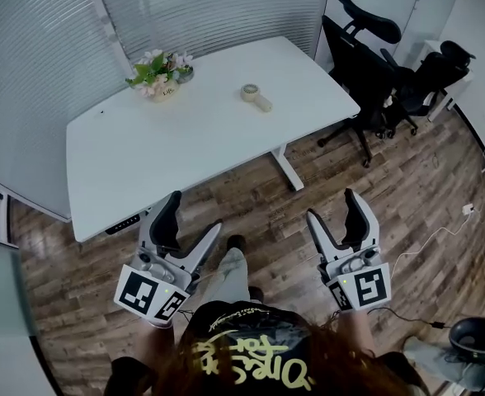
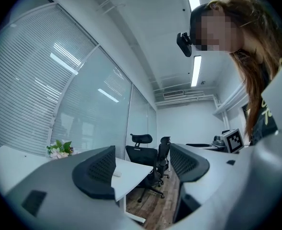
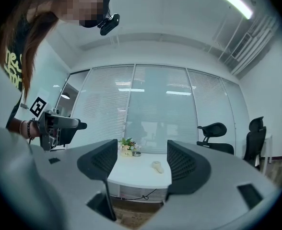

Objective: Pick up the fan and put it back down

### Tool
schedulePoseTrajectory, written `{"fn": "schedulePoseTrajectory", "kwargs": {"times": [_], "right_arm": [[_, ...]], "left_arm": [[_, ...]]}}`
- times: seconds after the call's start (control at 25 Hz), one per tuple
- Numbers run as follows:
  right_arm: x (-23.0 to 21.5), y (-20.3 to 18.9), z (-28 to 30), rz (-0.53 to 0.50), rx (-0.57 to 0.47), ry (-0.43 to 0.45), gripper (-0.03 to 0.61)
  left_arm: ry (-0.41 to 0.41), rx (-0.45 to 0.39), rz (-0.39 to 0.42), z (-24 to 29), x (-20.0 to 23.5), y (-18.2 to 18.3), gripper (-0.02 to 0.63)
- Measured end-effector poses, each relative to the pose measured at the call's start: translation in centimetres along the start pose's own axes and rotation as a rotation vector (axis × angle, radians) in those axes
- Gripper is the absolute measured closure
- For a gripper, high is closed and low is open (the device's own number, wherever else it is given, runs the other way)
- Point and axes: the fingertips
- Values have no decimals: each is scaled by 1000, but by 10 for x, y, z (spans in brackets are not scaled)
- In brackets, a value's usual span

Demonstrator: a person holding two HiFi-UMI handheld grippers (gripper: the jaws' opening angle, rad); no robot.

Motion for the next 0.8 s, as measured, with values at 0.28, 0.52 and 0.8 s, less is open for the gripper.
{"fn": "schedulePoseTrajectory", "kwargs": {"times": [0.28, 0.52, 0.8], "right_arm": [[-6, -6, 23, -4, 7, -2, 273], [-28, -9, 57, -24, 11, -14, 273], [-60, -27, 121, -35, 26, -31, 273]], "left_arm": [[-27, 8, -5, 25, 14, -15, 267], [-68, -27, -10, 73, 32, -22, 275], [-92, -7, -21, 128, 76, -57, 275]]}}
Point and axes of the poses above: the fingertips, and each gripper's own axes: z forward along the fingers, x to its left, y out of its top, and after that the axes turned 13 degrees about z, right-handed
